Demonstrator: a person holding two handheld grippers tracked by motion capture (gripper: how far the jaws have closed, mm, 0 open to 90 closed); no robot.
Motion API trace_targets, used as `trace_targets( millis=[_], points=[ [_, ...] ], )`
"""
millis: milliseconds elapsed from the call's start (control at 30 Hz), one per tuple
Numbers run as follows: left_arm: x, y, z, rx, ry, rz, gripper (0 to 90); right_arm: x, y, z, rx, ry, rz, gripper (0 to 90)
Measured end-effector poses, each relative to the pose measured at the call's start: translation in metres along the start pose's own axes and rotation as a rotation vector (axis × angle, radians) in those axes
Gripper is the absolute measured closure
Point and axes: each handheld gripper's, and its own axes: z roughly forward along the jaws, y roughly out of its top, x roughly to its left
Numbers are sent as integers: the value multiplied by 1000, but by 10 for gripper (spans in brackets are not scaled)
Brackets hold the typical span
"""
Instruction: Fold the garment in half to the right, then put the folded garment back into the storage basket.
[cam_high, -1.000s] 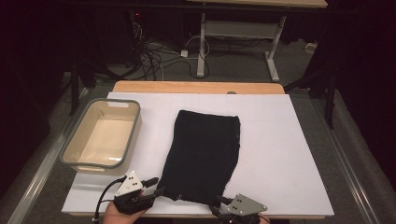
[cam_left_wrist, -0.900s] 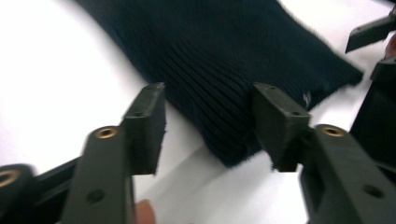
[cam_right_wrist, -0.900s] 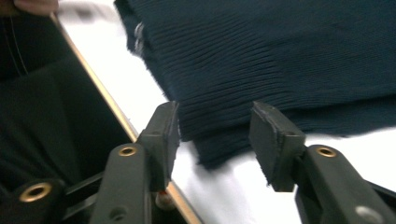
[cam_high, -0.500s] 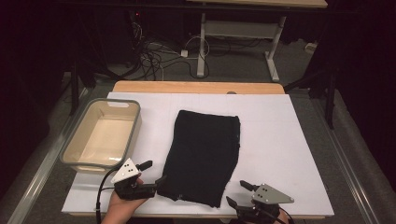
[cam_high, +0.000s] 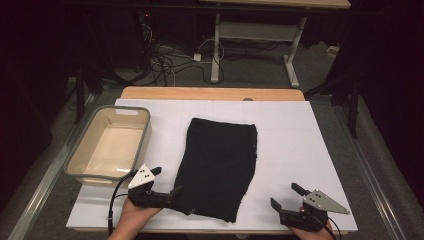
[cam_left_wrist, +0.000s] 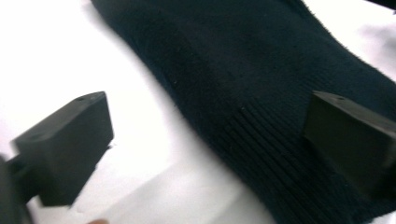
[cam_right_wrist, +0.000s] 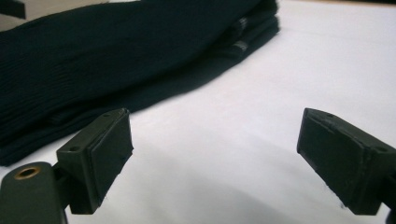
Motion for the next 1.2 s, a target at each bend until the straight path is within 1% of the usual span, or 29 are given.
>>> trace_targets(
  millis=[100, 233, 400, 433, 567, 633, 733, 800, 933, 967, 1067, 1167, 1200],
  points=[
    [-1, 0, 1, 11, 5, 7, 0, -4, -1, -2, -6, -9, 11, 68],
    [0, 1, 2, 17, 4, -1, 0, -5, -1, -2, -8, -20, 17, 3],
    [-1, 1, 3, 26, 11, 9, 0, -4, 1, 0, -7, -28, 10, 0],
    [-1, 1, 3, 28, 9, 7, 0, -3, 2, 0, -8, -29, 15, 0],
    [1, 2, 3, 37, 2, -10, 0, -1, 7, 2, -16, -33, 2, 0],
    [0, 3, 4, 54, 7, -14, 0, 0, 10, 5, -20, -37, -5, 0],
    [-4, 7, 2, 67, 24, -11, 0, -1, 13, 9, -22, -39, -16, 0],
    [-8, 10, 0, 69, 17, -7, 0, -1, 15, 12, -20, -39, -19, 0],
    [-12, 13, 3, 102, 8, 0, 0, 1, 16, 12, -23, -37, -21, 0],
    [-13, 13, 5, 123, 12, 1, 0, 1, 16, 12, -21, -37, -22, 0],
    [-13, 12, 9, 175, -4, -5, 0, 1, 15, 11, -21, -40, -23, 0],
    [-18, 14, 8, 194, 6, 17, 0, 1, 14, 10, -21, -43, -24, 0],
    [-20, 14, 8, 190, 11, 25, 0, 0, 14, 9, -22, -44, -25, 0]
  ],
)
